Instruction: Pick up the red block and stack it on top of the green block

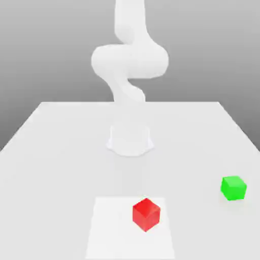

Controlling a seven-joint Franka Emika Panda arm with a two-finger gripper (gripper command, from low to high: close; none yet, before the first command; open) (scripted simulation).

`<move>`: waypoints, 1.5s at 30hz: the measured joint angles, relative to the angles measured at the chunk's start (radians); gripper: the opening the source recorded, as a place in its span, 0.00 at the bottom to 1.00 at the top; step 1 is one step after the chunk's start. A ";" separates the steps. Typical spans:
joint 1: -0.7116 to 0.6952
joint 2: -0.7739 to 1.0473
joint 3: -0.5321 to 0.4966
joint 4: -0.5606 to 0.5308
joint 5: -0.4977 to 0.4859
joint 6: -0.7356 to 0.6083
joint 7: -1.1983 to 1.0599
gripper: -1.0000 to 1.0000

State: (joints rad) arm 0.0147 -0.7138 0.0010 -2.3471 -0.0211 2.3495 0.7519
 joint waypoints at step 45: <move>0.291 0.716 0.096 -0.380 0.035 0.381 -0.448 0.00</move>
State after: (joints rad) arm 0.3061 0.0022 0.0973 -2.7267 0.0139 2.7307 0.3043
